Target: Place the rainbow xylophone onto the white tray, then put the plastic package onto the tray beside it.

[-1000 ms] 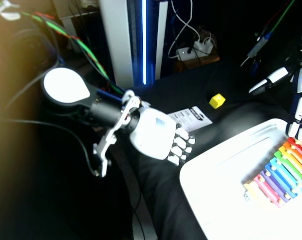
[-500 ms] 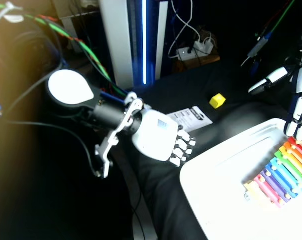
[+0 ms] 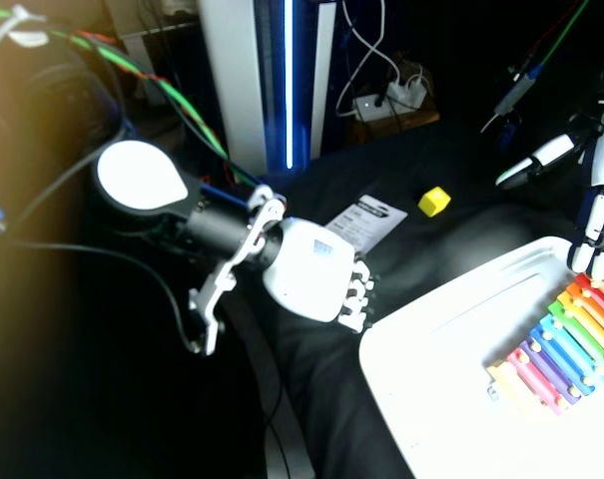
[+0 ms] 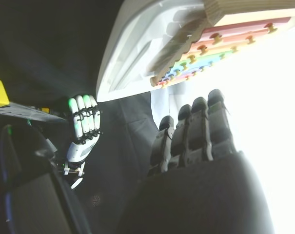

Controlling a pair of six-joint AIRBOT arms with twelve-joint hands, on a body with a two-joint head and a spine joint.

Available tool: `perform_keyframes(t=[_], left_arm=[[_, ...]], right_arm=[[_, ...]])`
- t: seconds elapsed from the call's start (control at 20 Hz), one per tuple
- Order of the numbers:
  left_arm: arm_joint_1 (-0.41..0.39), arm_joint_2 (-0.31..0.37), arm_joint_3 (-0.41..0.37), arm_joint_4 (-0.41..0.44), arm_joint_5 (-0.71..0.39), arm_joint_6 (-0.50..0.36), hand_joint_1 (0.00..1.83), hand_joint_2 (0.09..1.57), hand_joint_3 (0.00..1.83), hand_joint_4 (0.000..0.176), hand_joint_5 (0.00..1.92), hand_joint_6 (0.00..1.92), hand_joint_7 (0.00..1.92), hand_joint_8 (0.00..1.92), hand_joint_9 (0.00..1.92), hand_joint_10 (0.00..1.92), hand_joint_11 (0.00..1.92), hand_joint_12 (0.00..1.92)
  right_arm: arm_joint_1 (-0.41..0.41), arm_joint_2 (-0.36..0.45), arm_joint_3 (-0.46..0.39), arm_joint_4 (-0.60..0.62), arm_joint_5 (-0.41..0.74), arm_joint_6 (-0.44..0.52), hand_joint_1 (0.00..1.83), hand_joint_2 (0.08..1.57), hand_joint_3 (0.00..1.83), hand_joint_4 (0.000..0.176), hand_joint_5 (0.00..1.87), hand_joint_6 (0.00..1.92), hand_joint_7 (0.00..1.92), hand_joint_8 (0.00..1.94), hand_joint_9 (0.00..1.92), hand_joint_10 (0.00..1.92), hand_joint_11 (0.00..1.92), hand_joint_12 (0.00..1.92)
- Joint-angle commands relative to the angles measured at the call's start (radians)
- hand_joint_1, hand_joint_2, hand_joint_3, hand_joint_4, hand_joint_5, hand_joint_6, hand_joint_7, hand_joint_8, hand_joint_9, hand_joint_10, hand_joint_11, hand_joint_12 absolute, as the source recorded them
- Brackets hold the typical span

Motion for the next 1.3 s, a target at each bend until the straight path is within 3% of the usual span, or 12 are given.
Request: perform_keyframes(t=[0.0,0.1,0.15,0.2,0.25,0.3,0.5,0.7,0.85,1.0,1.2,1.25], left_arm=[[-0.007,0.003,0.0,-0.031,-0.079,0.0,0.77,0.71,0.0,0.098,0.0,0.0,0.01,0.0,0.0,0.0,0.0,0.0],[-0.007,0.003,0.0,-0.031,-0.079,0.0,0.77,0.7,0.0,0.115,0.0,0.0,0.01,0.0,0.0,0.0,0.0,0.0],[-0.007,0.003,0.0,-0.031,-0.079,0.0,0.79,0.71,0.0,0.109,0.0,0.0,0.01,0.0,0.0,0.0,0.0,0.0],[-0.007,0.003,0.0,-0.031,-0.078,0.0,0.77,0.7,0.0,0.109,0.0,0.0,0.02,0.01,0.0,0.0,0.0,0.0],[-0.007,0.003,0.0,-0.031,-0.076,0.0,0.77,0.7,0.0,0.093,0.0,0.0,0.02,0.01,0.0,0.0,0.0,0.0],[-0.007,0.003,0.0,-0.031,-0.075,0.0,0.77,0.7,0.0,0.102,0.0,0.0,0.01,0.0,0.0,0.0,0.0,0.0],[-0.003,0.003,0.0,-0.031,-0.07,0.0,0.77,0.68,0.0,0.114,0.0,0.0,0.0,0.0,0.0,0.0,0.0,0.0],[-0.001,0.003,0.0,-0.031,-0.068,0.0,0.81,0.69,0.0,0.117,0.0,0.0,0.0,0.0,0.0,0.0,0.0,0.0],[0.003,0.002,0.0,-0.031,-0.068,0.0,0.78,0.69,0.0,0.081,0.0,0.0,0.0,0.0,0.0,0.0,0.0,0.0],[0.003,0.002,0.001,-0.031,-0.068,0.0,0.77,0.68,0.0,0.121,0.0,0.0,0.0,0.0,0.0,0.0,0.0,0.0],[0.006,0.002,0.001,-0.031,-0.067,0.0,0.83,0.69,0.0,0.083,0.0,0.0,0.0,0.0,0.0,0.0,0.0,0.0],[0.007,0.002,0.001,-0.031,-0.067,0.0,0.84,0.69,0.0,0.114,0.0,0.0,0.0,0.0,0.0,0.0,0.0,0.0]], right_arm=[[0.0,-0.002,0.001,0.001,0.011,0.006,1.28,0.95,0.0,0.0,0.71,0.0,0.86,0.03,0.88,0.09,0.52,1.15],[0.0,-0.003,0.001,0.001,0.011,0.006,1.32,0.97,0.0,0.0,0.76,0.0,0.97,0.02,0.98,0.31,0.67,1.32],[0.0,-0.003,0.001,0.001,0.011,0.006,1.36,1.05,0.01,0.0,0.84,0.01,1.01,0.76,0.93,0.77,0.77,1.44],[0.0,-0.003,0.001,0.001,0.011,0.006,1.26,1.17,0.01,0.0,0.77,0.82,0.91,1.28,0.88,1.21,0.87,1.58],[0.0,-0.003,0.001,0.001,0.011,0.006,1.16,1.18,0.01,0.0,0.81,1.18,0.85,1.65,0.98,1.61,1.03,1.75],[0.0,-0.003,0.001,0.002,0.011,0.006,1.14,1.2,0.0,0.0,0.81,1.24,0.88,1.72,1.05,1.7,1.11,1.78],[0.0,-0.003,0.001,0.004,0.011,0.006,1.13,1.22,0.0,0.0,0.79,1.26,1.11,1.72,1.32,1.8,1.39,1.9],[0.0,-0.003,0.005,0.006,0.011,0.006,1.15,1.18,0.0,0.0,0.85,1.16,1.15,1.69,1.34,1.77,1.38,1.9],[0.001,-0.003,0.009,0.018,0.011,0.005,1.15,1.18,0.0,0.0,0.85,1.17,1.1,1.65,1.29,1.75,1.33,1.89],[0.001,-0.003,0.016,0.05,0.011,0.005,1.15,1.18,0.0,0.0,0.85,1.16,1.1,1.65,1.27,1.76,1.3,1.92],[0.02,0.001,0.017,0.097,0.012,-0.007,1.15,1.18,0.0,0.0,0.85,1.16,1.13,1.5,1.3,1.63,1.32,1.8],[0.04,0.005,0.017,0.102,0.012,-0.015,1.23,1.16,0.0,0.0,0.87,1.12,0.96,1.25,1.24,1.5,1.25,1.72]])
